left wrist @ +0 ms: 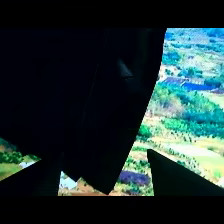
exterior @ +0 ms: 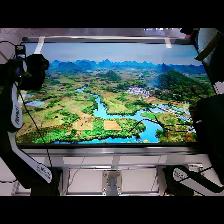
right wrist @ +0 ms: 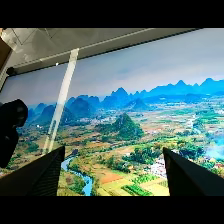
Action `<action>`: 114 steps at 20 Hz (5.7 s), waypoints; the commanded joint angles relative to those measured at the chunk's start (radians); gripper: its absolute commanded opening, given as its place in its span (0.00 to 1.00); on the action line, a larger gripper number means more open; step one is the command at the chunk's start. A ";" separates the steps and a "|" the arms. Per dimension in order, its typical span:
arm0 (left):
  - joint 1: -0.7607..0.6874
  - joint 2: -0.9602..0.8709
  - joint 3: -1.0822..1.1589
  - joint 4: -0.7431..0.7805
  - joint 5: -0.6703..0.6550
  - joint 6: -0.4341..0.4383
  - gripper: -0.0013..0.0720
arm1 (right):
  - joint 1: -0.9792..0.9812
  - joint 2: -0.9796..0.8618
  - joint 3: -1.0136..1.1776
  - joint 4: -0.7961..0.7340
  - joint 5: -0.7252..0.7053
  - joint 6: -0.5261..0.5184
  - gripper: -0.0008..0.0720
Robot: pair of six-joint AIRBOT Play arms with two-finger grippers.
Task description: Fold the clothes and pants, and hang the long-sleeved shirts on hangers.
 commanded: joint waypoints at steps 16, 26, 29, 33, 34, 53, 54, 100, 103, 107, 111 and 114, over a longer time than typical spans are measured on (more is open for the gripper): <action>0.049 -0.151 0.120 0.102 -0.002 -0.154 0.07 | 0.000 -0.069 -0.008 0.009 0.014 0.002 0.96; -0.220 0.365 0.119 -0.221 -0.286 -0.053 0.07 | 0.000 -0.016 0.017 -0.255 0.503 -0.095 0.96; -0.431 0.455 0.119 -0.350 -0.336 -0.040 0.07 | 0.000 0.003 0.017 -0.283 0.500 -0.159 0.96; -0.769 0.441 0.105 -0.364 -0.360 -0.041 0.07 | 0.000 0.002 0.016 -0.296 0.427 -0.167 0.96; -0.845 0.420 0.101 -0.364 -0.359 -0.041 0.07 | 0.000 0.002 0.016 -0.299 0.401 -0.167 0.96; -0.527 0.597 -0.463 -0.220 -0.357 -0.025 0.90 | 0.000 0.074 -0.557 -0.264 0.217 -0.254 0.96; -0.475 0.655 -0.618 -0.253 -0.239 -0.009 0.89 | 0.000 0.106 -0.651 -0.248 0.168 -0.260 0.96; -0.350 0.388 -0.760 -1.249 -0.045 0.768 0.23 | 0.000 0.228 -0.946 -0.116 -0.017 -0.261 0.96; -0.349 0.390 -0.721 -1.253 -0.110 0.798 0.07 | 0.000 0.228 -0.963 -0.126 -0.018 -0.296 0.96; -0.334 0.416 -0.676 -1.254 -0.118 0.797 0.07 | 0.001 0.224 -1.164 -0.045 -0.246 -0.325 0.96; -0.328 0.420 -0.650 -1.254 -0.118 0.797 0.07 | 0.001 0.071 -1.307 0.257 -0.425 -0.531 0.96; -0.328 0.420 -0.650 -1.254 -0.119 0.797 0.07 | 0.018 -0.109 -1.307 0.417 -0.390 -0.671 0.96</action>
